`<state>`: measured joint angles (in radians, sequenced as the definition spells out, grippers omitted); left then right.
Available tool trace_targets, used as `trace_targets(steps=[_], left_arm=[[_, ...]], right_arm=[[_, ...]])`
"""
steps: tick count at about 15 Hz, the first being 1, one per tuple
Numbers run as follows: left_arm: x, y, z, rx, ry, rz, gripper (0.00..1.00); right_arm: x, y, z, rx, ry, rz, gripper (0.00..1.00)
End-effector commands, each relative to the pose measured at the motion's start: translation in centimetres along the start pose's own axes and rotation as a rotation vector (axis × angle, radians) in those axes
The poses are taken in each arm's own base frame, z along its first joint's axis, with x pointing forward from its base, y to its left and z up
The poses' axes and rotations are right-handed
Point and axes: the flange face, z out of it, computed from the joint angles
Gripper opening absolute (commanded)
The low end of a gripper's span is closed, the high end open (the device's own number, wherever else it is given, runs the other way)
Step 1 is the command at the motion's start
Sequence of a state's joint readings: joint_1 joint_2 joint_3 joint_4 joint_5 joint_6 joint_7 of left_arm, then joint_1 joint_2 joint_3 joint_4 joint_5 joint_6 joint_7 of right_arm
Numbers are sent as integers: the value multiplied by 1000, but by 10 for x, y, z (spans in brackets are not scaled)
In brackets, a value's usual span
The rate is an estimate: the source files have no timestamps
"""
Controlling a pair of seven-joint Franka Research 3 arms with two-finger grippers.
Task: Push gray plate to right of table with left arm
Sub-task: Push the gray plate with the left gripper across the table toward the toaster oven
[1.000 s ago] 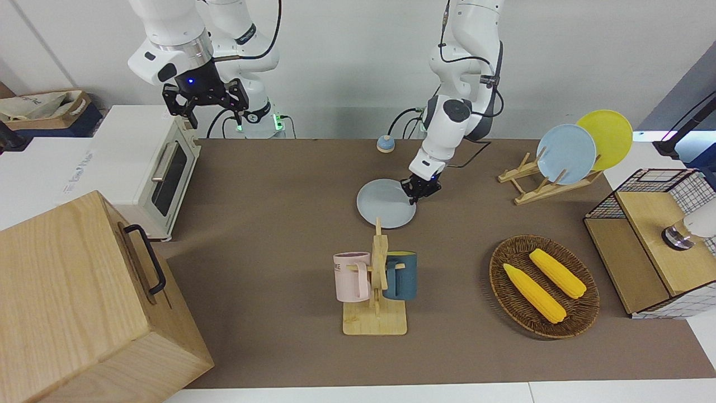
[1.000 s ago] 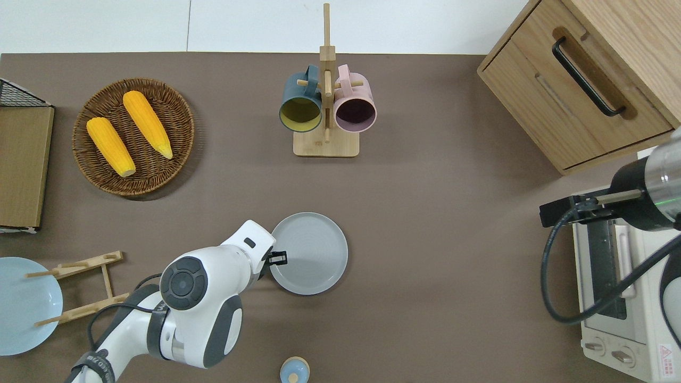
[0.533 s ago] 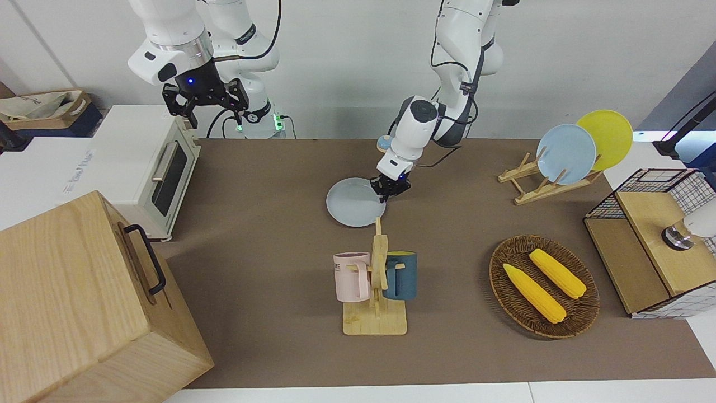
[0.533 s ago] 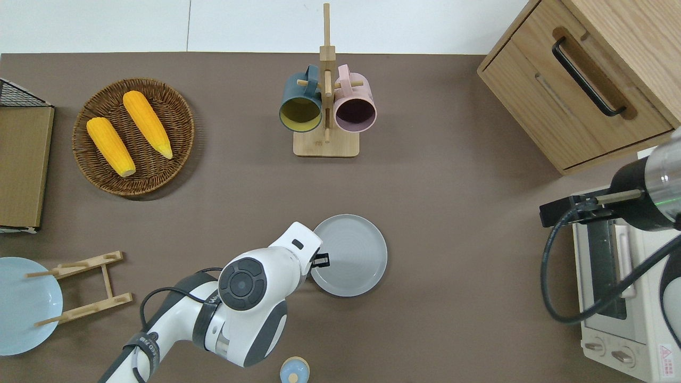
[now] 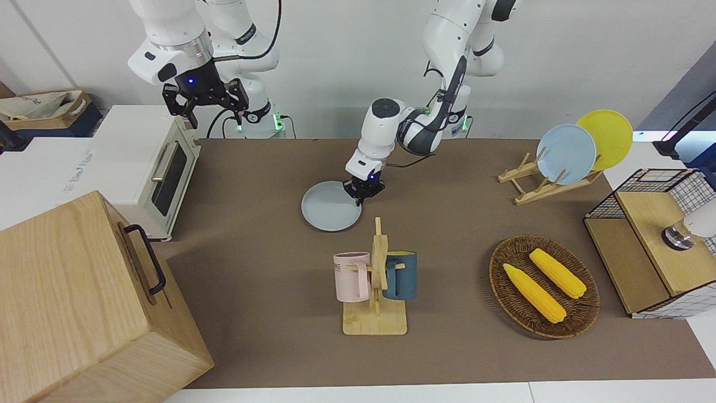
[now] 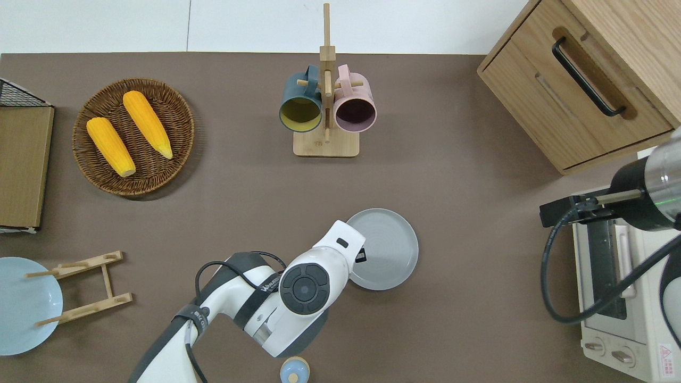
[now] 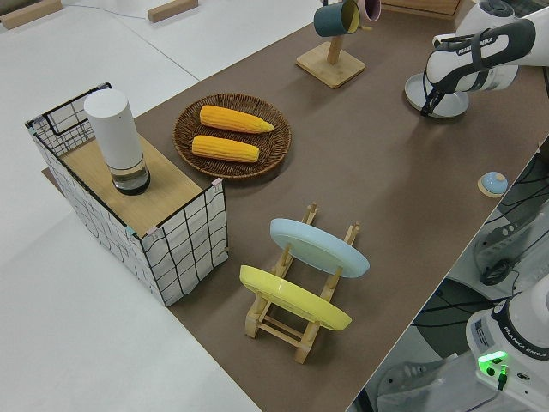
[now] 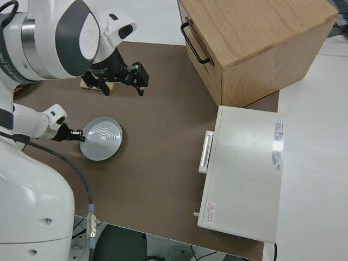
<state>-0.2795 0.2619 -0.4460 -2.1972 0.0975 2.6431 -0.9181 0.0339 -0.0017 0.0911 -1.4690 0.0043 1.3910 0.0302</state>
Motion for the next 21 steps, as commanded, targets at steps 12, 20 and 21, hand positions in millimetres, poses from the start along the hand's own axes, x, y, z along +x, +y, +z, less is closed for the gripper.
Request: trace_targets(steps=[12, 20, 21], left_arm=[[-54, 114, 66, 59, -69, -40, 0], [-48, 125, 57, 76, -61, -40, 491], [-48, 124, 57, 77, -59, -36, 557]], right_arm=[[-4, 2, -3, 7, -5, 1, 983], [-4, 2, -3, 7, -5, 1, 983], [-4, 2, -3, 7, -4, 1, 983]])
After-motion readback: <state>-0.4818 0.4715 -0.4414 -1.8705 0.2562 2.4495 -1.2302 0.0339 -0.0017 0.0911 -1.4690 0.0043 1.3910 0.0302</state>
